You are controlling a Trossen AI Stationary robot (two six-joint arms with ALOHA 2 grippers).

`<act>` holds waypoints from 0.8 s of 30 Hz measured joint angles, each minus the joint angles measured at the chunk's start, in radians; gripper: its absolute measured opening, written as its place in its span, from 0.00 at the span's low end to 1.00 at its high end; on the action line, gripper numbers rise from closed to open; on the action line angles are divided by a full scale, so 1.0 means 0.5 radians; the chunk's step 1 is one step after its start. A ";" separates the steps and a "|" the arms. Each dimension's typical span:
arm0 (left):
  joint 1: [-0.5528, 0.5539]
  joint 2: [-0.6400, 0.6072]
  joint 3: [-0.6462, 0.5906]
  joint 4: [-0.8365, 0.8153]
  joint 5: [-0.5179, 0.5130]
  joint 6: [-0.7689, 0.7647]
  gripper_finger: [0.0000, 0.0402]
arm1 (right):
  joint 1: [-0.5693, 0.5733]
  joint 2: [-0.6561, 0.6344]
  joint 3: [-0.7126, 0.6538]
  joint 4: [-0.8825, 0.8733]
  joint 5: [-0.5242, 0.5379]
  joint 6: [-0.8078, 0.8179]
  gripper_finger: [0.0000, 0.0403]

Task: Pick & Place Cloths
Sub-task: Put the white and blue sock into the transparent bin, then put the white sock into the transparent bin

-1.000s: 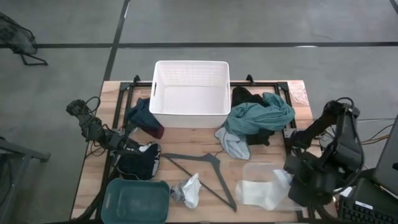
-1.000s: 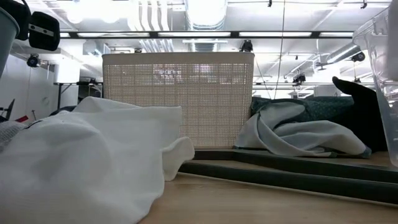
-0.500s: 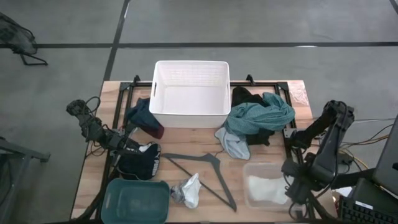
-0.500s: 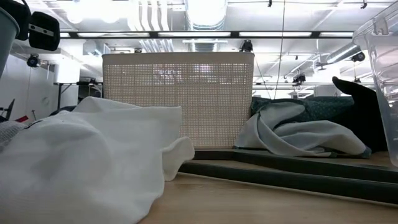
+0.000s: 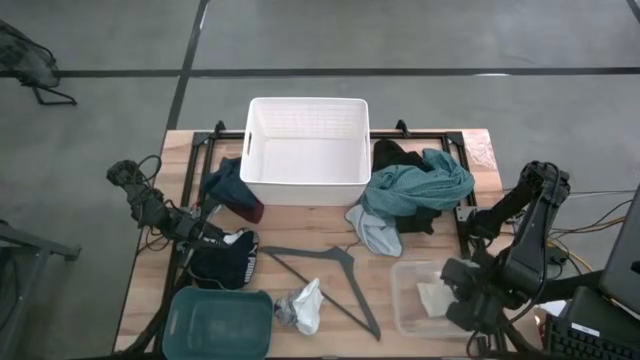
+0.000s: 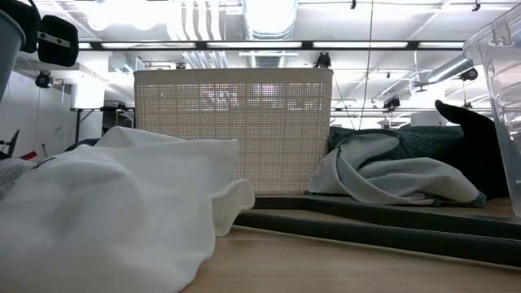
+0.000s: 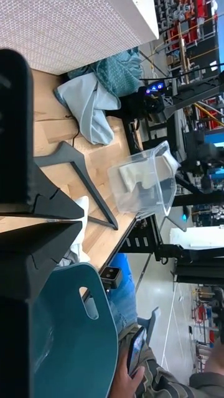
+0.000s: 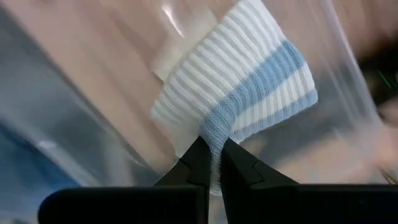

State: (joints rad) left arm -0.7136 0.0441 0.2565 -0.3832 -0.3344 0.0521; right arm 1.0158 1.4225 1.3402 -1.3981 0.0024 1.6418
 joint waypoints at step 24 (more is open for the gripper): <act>0.000 0.000 0.000 0.000 0.000 -0.001 0.06 | -0.017 0.058 -0.101 0.102 0.430 0.088 0.74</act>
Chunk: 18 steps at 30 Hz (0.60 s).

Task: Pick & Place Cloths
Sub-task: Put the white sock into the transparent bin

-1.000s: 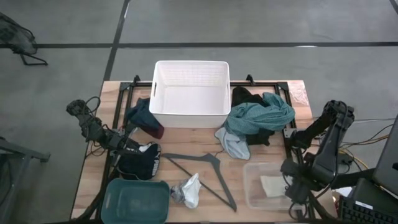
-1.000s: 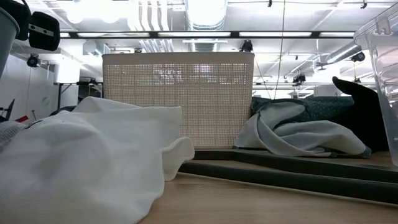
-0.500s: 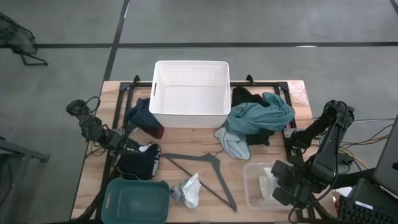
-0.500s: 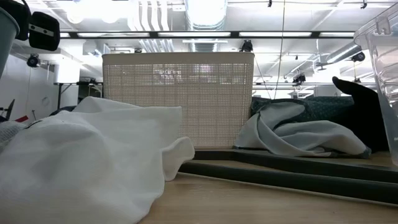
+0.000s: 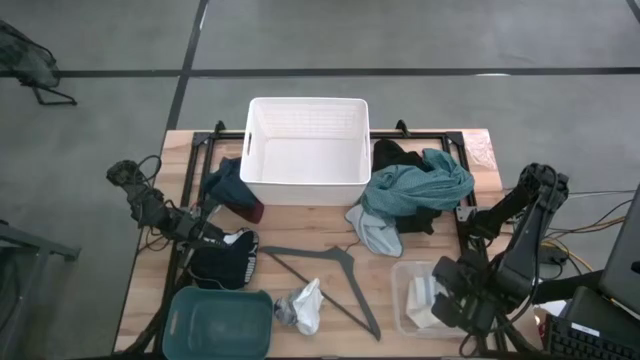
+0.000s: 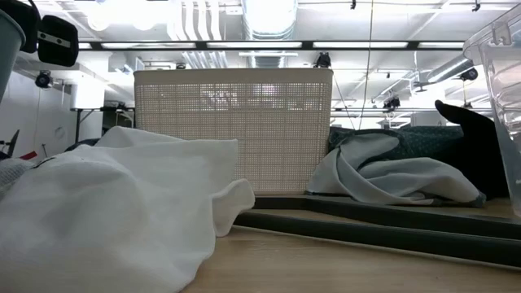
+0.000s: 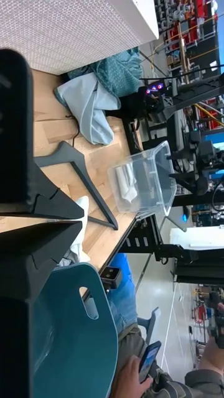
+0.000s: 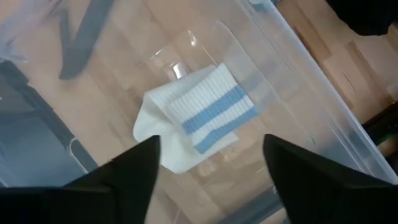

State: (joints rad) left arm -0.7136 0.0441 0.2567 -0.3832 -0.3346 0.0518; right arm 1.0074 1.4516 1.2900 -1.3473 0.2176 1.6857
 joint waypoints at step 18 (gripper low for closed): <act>-0.001 0.000 0.000 0.000 0.000 0.001 0.06 | -0.001 0.004 0.011 0.004 0.065 -0.022 0.89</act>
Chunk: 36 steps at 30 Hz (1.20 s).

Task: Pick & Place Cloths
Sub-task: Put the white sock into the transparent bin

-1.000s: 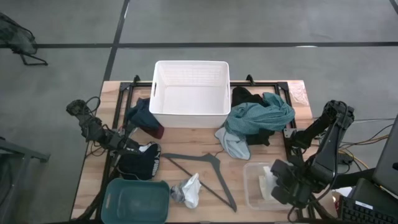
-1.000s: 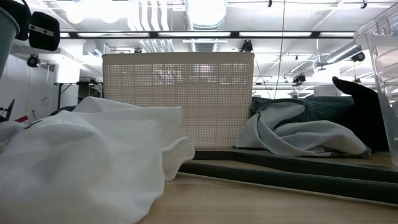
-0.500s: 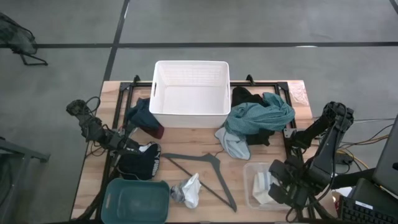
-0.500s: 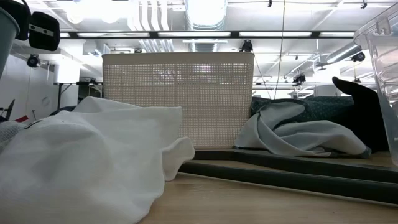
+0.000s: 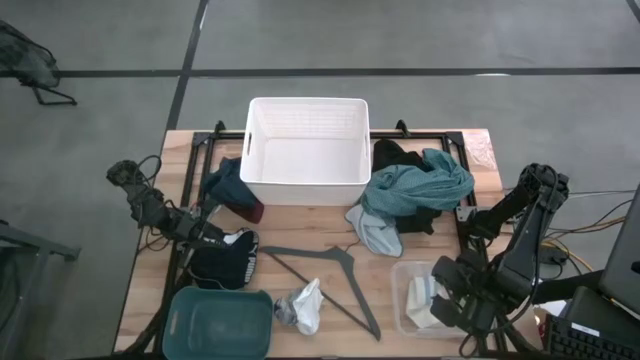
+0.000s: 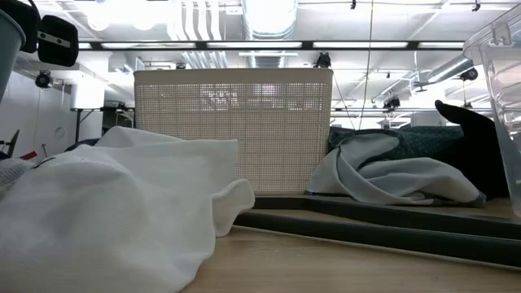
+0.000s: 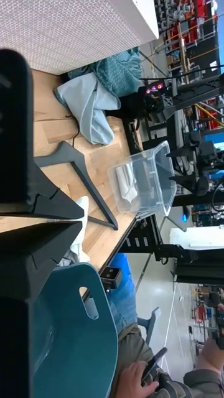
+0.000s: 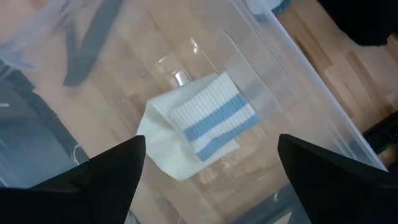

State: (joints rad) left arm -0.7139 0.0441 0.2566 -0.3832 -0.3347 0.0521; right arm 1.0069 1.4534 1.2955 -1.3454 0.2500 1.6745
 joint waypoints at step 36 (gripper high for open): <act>0.000 0.000 0.000 0.000 0.000 0.000 0.06 | -0.380 0.010 0.216 0.454 0.408 -0.974 0.86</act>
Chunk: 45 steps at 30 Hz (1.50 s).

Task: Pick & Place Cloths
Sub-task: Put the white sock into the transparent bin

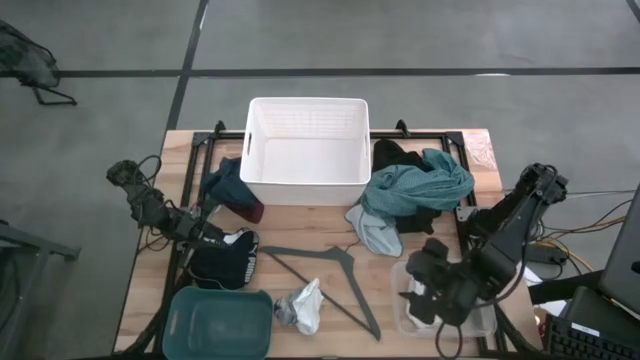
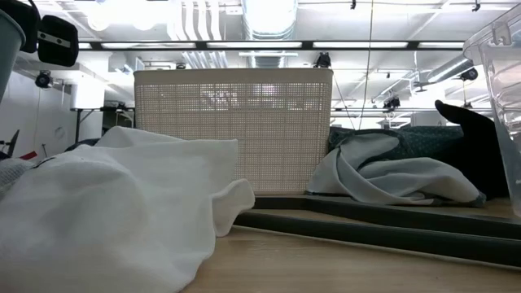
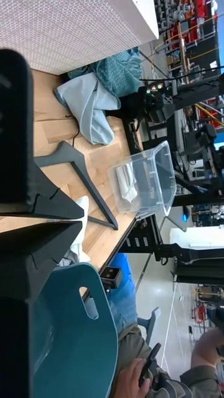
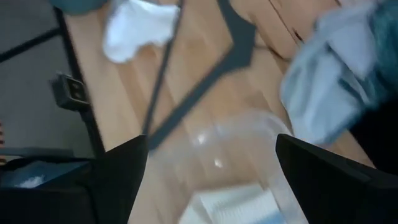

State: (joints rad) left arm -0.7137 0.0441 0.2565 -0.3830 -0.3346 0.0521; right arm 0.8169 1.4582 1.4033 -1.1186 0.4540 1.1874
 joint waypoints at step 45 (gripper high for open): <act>0.000 0.000 0.000 -0.034 0.000 0.000 0.06 | -0.548 1.182 0.562 0.973 -0.143 -1.769 0.73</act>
State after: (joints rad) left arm -0.7136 0.0439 0.2566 -0.3999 -0.3347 0.0519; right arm 0.5429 2.0491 1.6843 -0.6323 0.3825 0.3028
